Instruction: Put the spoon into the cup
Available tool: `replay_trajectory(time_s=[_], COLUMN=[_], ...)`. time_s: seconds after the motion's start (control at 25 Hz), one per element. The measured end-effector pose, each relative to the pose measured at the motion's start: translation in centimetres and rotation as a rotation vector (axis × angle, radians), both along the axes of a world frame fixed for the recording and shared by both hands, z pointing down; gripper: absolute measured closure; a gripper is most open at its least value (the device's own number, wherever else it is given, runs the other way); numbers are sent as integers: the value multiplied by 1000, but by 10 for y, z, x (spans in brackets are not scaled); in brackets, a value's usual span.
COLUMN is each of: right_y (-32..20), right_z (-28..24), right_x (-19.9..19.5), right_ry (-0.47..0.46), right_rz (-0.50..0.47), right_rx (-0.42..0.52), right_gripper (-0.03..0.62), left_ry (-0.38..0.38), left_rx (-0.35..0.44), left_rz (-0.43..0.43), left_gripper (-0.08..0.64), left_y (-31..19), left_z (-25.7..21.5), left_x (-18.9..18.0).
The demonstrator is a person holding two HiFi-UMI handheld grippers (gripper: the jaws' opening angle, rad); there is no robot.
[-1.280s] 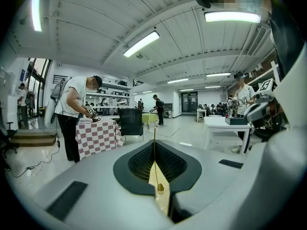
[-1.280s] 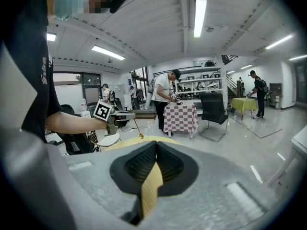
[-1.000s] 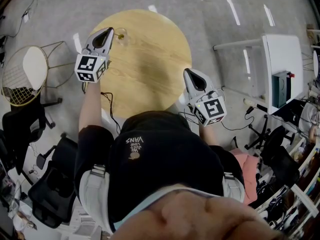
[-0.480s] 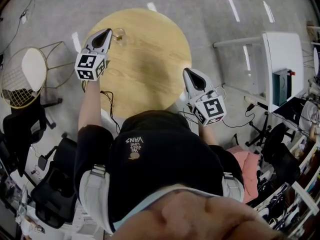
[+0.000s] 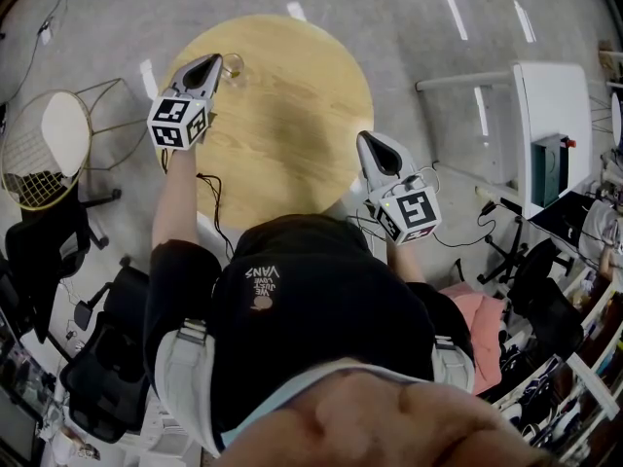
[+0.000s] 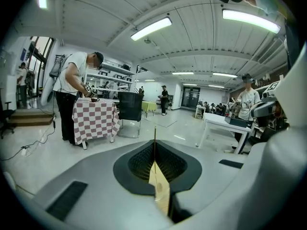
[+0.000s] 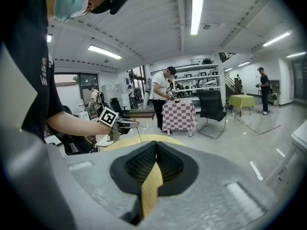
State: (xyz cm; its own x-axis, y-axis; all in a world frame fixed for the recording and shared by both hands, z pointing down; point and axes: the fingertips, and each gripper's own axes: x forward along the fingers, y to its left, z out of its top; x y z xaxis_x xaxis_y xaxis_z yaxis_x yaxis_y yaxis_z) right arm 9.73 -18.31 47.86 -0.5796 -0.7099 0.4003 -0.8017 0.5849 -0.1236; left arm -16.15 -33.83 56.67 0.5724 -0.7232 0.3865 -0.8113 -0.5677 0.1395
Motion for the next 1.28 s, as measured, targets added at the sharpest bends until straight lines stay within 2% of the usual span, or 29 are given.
replay_trajectory(time_s=[0.56,1.28], right_y=[0,5], right_z=[-1,-3], right_x=[2,-9], right_ry=[-4,-6], right_rz=[5,-26], right_rx=[4,4], right_gripper=[594,594], left_ry=[17,18], left_rx=[-67,-70], left_rz=[-16,-29], left_gripper=[549,549], left_y=[-2,-4], left_z=[18,23], left_x=[-1,-4])
